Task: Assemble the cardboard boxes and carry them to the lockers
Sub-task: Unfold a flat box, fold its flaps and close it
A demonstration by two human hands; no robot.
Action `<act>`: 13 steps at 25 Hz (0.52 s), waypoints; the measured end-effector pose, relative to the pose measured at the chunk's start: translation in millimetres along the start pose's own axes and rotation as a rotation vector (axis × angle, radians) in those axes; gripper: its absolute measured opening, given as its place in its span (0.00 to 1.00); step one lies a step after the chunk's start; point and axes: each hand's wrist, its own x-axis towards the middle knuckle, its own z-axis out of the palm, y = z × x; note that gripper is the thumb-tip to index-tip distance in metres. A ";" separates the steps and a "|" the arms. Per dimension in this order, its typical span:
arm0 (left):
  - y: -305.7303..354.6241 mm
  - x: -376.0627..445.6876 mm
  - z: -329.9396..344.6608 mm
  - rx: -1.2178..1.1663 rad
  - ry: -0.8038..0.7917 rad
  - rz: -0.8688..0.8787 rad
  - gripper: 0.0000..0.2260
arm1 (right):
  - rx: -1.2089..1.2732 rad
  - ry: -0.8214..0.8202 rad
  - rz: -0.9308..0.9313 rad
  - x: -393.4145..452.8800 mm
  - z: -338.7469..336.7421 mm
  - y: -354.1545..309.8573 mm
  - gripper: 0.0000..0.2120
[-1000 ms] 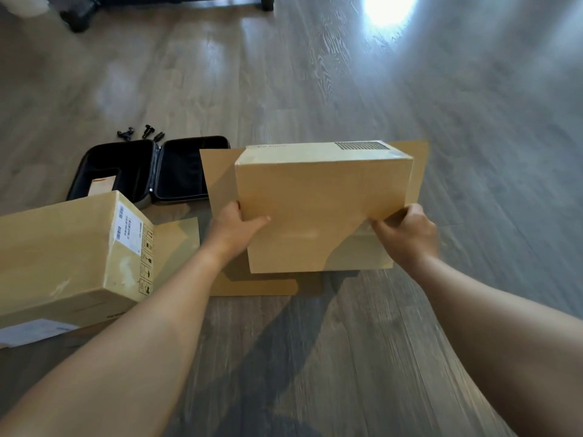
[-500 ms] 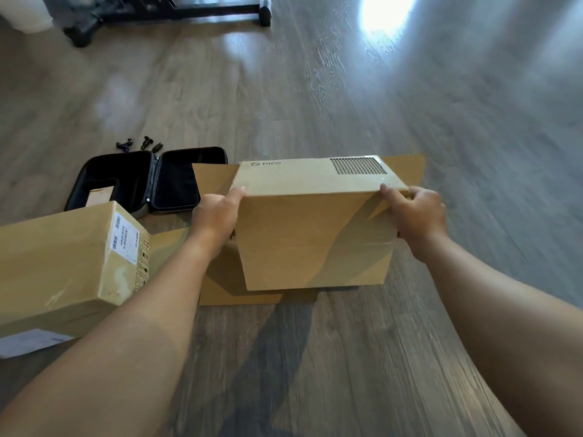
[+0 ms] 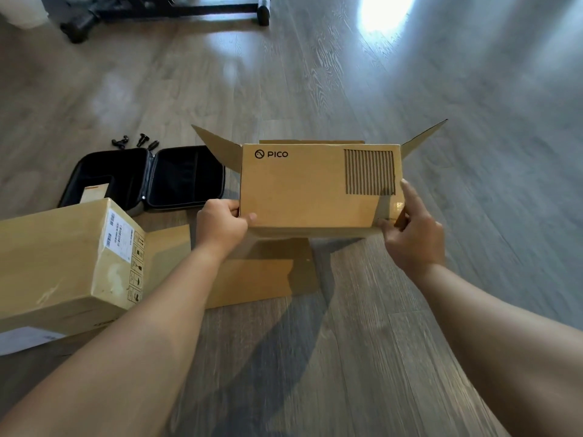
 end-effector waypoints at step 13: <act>-4.6 -25.7 22.2 0.670 -0.079 0.041 0.15 | -0.352 -0.189 -0.200 -24.9 30.2 2.2 0.06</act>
